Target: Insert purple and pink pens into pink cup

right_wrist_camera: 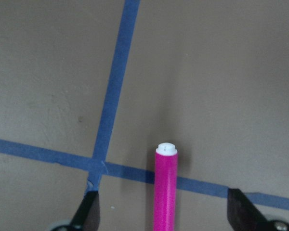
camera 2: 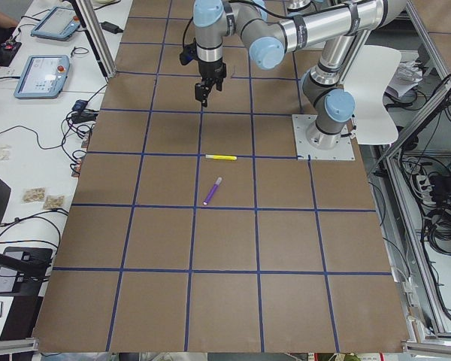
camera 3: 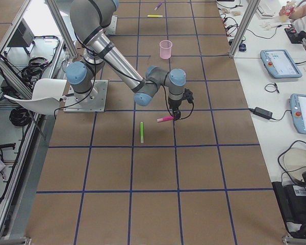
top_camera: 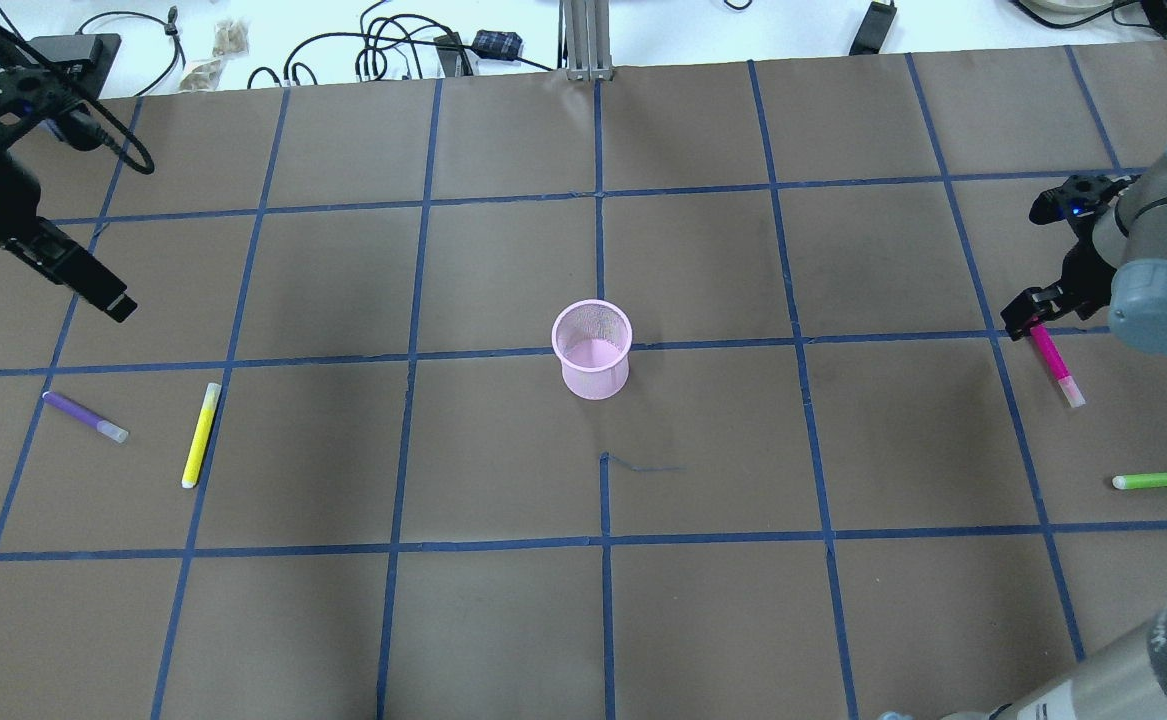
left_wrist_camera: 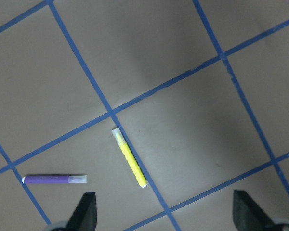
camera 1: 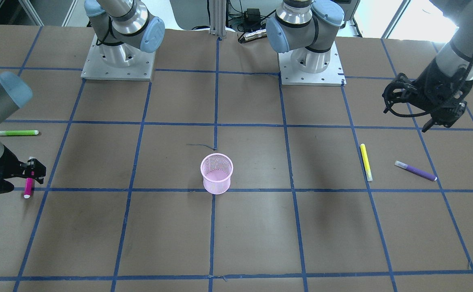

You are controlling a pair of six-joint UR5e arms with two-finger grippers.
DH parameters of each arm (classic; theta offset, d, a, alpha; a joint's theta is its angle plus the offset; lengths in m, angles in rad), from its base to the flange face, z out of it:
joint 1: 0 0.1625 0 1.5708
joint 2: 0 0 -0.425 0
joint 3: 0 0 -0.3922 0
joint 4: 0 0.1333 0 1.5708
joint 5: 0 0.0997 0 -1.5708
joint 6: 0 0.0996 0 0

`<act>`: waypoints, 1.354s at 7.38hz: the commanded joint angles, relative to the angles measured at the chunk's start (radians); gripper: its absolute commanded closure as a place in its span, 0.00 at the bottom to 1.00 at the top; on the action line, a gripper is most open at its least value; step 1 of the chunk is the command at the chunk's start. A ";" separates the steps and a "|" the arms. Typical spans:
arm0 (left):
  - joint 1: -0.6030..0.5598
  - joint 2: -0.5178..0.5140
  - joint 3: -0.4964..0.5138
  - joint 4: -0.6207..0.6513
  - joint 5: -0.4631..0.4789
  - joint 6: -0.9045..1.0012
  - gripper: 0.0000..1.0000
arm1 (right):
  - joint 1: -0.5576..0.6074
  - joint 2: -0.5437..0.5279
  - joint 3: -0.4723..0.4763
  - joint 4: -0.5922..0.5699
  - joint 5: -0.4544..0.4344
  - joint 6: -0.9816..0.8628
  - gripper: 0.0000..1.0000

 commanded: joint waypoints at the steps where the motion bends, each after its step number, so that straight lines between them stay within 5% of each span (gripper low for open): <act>1: 0.070 -0.092 -0.026 0.071 0.067 0.368 0.00 | -0.001 0.018 -0.004 -0.005 -0.006 -0.013 0.49; 2: 0.084 -0.133 -0.054 0.127 0.181 0.492 0.00 | -0.001 0.016 0.004 -0.023 -0.009 -0.013 0.74; 3: 0.108 -0.181 -0.083 0.249 0.193 0.677 0.00 | -0.001 0.019 0.005 -0.023 -0.010 -0.012 0.90; 7: 0.228 -0.363 -0.157 0.661 0.147 1.331 0.00 | -0.001 0.010 -0.036 -0.006 -0.009 -0.006 1.00; 9: 0.262 -0.420 -0.151 0.712 0.082 1.507 0.04 | 0.048 -0.066 -0.102 0.076 0.022 0.007 1.00; 10: 0.289 -0.432 -0.151 0.711 0.057 1.620 0.11 | 0.123 -0.113 -0.101 0.066 0.105 0.030 1.00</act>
